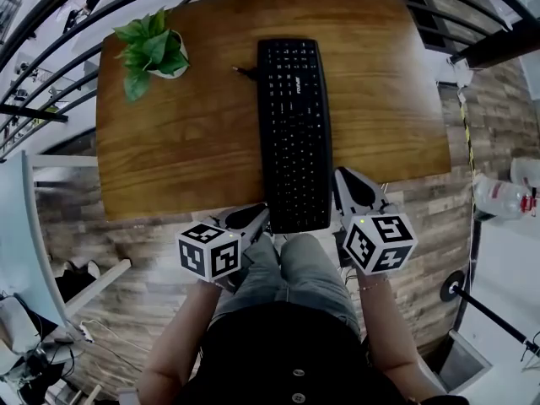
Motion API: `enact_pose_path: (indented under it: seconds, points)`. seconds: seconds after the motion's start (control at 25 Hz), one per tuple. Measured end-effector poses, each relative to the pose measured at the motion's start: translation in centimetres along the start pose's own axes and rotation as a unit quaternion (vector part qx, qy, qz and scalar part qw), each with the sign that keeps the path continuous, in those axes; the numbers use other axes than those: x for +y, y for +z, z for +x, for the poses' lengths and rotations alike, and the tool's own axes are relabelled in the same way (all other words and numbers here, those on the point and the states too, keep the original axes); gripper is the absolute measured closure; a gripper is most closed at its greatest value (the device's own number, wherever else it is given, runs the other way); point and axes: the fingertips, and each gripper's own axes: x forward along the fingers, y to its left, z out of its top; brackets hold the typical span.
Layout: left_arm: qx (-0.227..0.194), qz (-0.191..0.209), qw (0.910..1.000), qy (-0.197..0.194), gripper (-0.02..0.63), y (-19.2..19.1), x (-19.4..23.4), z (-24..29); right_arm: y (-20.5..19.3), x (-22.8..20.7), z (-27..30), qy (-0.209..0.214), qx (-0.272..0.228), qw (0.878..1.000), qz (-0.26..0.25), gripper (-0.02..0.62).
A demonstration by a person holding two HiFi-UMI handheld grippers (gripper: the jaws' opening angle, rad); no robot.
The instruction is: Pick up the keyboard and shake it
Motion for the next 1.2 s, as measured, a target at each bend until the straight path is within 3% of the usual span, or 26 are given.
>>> enact_pose_path:
  seconds: [0.12,0.2,0.24,0.48,0.68,1.0,1.2]
  points:
    - [0.004,-0.026,0.9996,0.006,0.573,-1.1,0.6,0.1,-0.5,-0.6,0.1,0.0,0.004,1.0,0.003,0.566]
    - [0.012,-0.044,0.9989,-0.005,0.45,-1.7,0.5,0.3,-1.1,-1.1,0.1,-0.004,0.008,1.0,0.005,0.566]
    - [0.017,-0.052,0.9984,-0.012,0.421,-2.0,0.4,0.4,-1.3,-1.4,0.0,-0.006,0.01,1.0,0.007,0.567]
    - [0.042,-0.089,0.9938,-0.051,0.347,-3.7,0.1,2.1,-2.5,-2.2,-0.1,-0.01,0.02,1.0,0.011,0.566]
    - [0.03,-0.148,0.9848,-0.086,0.325,-3.8,0.2,3.9,-3.2,-2.7,-0.2,-0.014,0.026,0.999,0.018,0.566]
    - [0.03,-0.157,0.9784,-0.131,0.324,-3.7,-0.8,6.4,-4.6,-3.6,-0.3,-0.018,0.041,0.999,0.025,0.567]
    - [0.027,-0.142,0.98,-0.137,0.324,-3.6,-1.1,8.1,-5.2,-3.6,0.1,-0.01,0.045,0.998,0.033,0.566]
